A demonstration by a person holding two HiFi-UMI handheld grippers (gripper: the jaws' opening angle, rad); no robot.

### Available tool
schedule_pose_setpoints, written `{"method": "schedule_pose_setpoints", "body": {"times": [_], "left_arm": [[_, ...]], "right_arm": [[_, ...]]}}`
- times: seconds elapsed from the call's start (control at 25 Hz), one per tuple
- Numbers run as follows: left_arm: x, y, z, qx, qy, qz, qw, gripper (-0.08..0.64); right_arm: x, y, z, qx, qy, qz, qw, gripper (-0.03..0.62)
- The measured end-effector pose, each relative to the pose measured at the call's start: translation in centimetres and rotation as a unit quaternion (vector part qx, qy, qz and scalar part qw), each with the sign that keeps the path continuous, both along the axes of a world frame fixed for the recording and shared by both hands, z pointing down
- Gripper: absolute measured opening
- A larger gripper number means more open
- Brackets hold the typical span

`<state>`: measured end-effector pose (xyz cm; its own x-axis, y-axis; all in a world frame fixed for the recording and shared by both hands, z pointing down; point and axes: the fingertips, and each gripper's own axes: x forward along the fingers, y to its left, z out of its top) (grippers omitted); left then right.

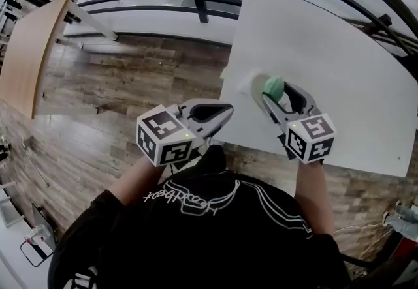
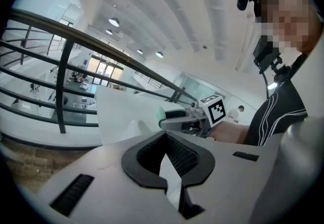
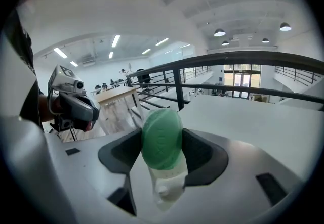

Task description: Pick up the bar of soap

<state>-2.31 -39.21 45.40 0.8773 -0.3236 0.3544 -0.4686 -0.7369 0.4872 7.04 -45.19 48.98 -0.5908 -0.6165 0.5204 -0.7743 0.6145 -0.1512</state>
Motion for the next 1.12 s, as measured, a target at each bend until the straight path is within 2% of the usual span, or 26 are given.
{"method": "schedule_pose_setpoints", "body": {"times": [0.28,0.52,0.64,0.92,1.12], "left_arm": [[1.4,1.9,-2.4,0.027,0.006,0.011,0.9996,0.005],[3.3,4.4,-4.6,0.051,0.014,0.017,0.9984,0.005],[3.7,6.0,-5.9,0.064,0.018,0.020,0.9976,0.005],[5.0,13.8,-9.5,0.105,0.017,0.019,0.9941,0.005],[5.7,19.4,-10.5,0.120,0.016,0.011,0.9926,0.005]], "right_arm": [[0.9,2.5,-4.8,0.049,-0.036,0.005,0.998,0.221],[1.9,6.3,-8.9,0.082,-0.091,0.002,0.992,0.221],[2.0,8.3,-10.6,0.098,-0.098,-0.009,0.990,0.221],[2.3,17.1,-13.7,0.115,-0.122,-0.041,0.985,0.221],[2.6,23.2,-14.7,0.122,-0.137,-0.058,0.981,0.221]]}}
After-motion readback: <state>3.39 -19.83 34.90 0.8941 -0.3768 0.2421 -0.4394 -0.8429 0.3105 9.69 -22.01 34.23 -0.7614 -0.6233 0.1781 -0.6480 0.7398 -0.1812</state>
